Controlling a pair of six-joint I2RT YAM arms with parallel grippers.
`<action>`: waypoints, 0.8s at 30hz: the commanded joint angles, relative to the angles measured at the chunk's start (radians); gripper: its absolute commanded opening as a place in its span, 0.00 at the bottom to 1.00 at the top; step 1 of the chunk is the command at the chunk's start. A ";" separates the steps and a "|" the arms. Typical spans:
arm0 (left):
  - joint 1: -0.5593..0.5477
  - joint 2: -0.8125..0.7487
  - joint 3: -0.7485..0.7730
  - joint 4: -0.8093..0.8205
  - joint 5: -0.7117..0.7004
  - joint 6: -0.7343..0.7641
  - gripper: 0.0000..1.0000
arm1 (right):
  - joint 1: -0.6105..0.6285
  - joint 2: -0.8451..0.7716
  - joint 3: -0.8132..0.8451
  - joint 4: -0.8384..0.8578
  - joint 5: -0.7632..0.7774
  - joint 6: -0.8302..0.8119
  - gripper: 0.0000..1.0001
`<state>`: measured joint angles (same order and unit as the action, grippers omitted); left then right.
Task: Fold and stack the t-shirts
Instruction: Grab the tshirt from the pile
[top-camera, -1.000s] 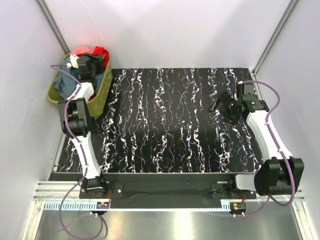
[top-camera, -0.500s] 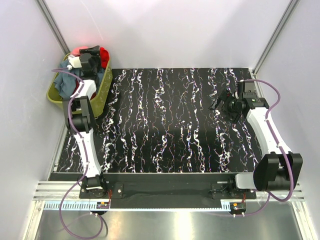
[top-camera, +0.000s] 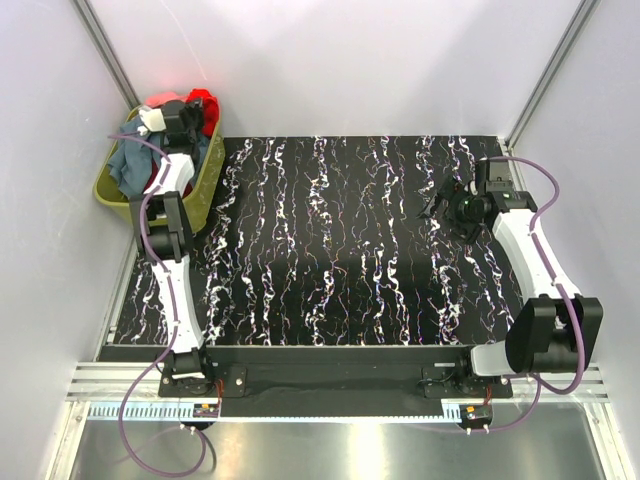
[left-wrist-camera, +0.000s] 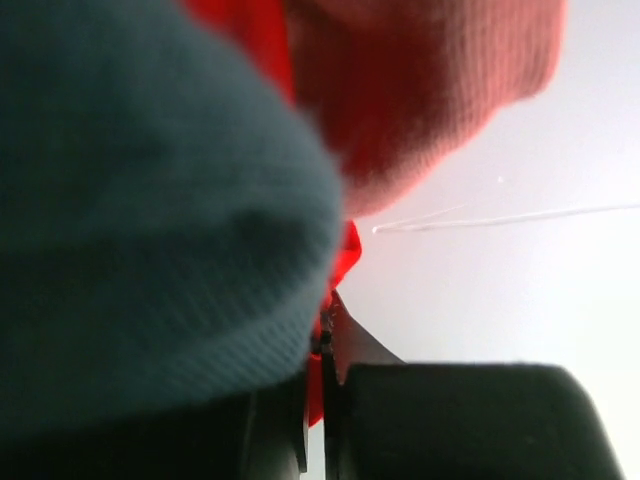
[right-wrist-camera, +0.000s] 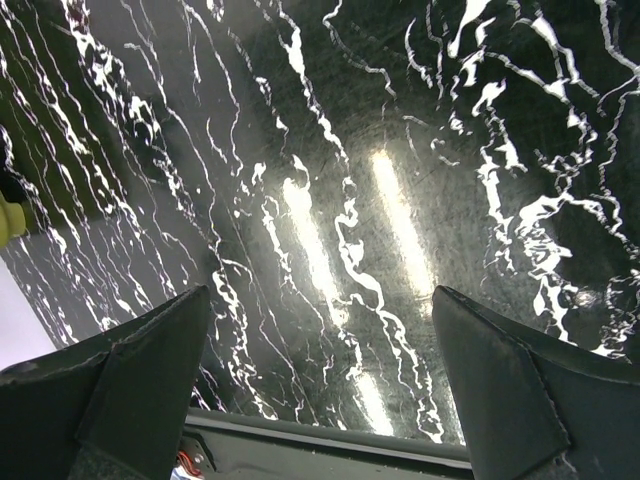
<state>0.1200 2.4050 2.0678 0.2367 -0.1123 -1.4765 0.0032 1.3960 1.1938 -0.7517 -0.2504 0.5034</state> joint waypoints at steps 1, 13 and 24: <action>-0.016 -0.177 -0.066 0.068 0.054 0.065 0.00 | -0.023 0.011 0.047 0.015 -0.027 -0.031 1.00; -0.014 -0.426 -0.091 -0.066 0.102 0.347 0.00 | 0.020 -0.080 0.004 0.012 -0.055 -0.057 1.00; -0.003 -0.423 0.251 -0.234 0.108 0.553 0.00 | 0.027 -0.126 -0.043 0.017 -0.076 -0.034 1.00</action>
<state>0.1127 2.0319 2.1662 -0.0814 -0.0303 -1.0172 0.0242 1.3014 1.1542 -0.7521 -0.3080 0.4671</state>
